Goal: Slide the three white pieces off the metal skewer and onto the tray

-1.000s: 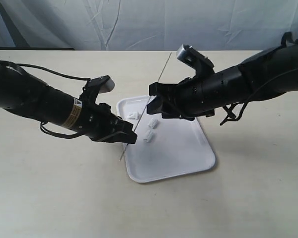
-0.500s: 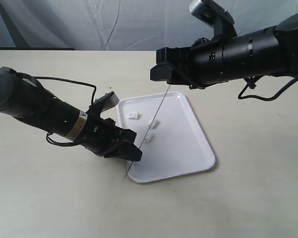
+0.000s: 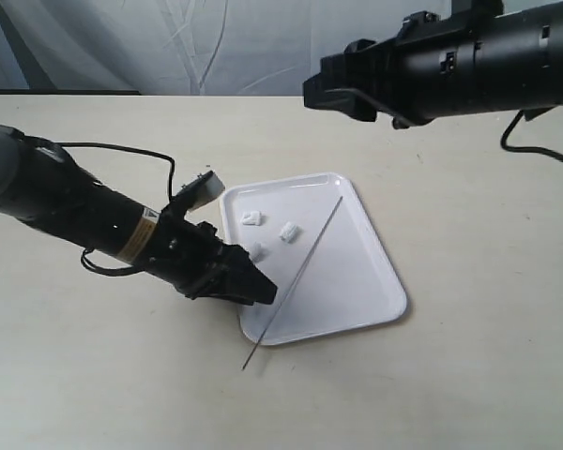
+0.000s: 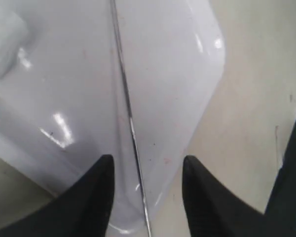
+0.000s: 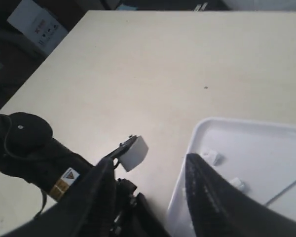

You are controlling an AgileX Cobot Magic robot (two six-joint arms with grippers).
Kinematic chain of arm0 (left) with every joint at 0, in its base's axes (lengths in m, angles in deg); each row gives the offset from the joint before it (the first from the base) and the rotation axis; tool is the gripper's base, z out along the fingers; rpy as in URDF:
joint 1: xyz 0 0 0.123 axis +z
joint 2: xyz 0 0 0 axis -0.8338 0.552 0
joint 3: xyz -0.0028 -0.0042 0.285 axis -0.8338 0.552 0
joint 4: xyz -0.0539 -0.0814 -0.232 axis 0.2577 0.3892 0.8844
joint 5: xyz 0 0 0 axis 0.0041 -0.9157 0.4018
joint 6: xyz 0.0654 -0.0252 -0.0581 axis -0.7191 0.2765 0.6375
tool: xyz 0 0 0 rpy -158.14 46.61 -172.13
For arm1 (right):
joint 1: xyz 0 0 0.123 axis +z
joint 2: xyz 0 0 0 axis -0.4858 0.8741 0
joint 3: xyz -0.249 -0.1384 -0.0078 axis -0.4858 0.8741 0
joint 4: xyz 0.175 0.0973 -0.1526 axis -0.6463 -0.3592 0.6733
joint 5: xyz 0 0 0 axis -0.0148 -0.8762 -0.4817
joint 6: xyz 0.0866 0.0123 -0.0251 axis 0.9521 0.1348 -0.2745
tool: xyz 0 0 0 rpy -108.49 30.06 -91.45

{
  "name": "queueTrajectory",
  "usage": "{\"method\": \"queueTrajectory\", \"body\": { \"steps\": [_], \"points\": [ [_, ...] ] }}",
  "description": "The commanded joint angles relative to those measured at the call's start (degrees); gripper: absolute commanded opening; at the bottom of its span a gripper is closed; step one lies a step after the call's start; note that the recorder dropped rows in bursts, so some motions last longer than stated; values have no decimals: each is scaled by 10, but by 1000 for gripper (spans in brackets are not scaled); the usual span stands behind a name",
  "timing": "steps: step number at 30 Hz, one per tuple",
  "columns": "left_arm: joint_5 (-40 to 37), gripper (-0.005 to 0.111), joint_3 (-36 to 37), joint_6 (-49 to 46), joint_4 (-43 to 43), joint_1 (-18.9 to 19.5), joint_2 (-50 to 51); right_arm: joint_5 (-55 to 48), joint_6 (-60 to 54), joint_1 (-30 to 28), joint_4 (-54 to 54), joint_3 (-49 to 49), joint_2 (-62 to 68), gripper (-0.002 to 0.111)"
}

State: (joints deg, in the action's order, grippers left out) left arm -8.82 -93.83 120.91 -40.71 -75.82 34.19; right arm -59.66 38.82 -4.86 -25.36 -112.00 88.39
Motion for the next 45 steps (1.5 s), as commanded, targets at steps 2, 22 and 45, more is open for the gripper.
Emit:
{"method": "queueTrajectory", "body": {
  "steps": [2, 22, 45],
  "points": [
    [117, 43, -9, -36, 2, 70, -28, 66, 26, -2, 89, 2, -75, 43],
    [179, 43, 81, -260, 44, 413, -587, 79, 153, -2, 348, 2, -411, 43],
    [179, 43, 209, -316, 2, 415, -833, -115, 408, -2, 533, 99, -568, 43]
  ]
}}
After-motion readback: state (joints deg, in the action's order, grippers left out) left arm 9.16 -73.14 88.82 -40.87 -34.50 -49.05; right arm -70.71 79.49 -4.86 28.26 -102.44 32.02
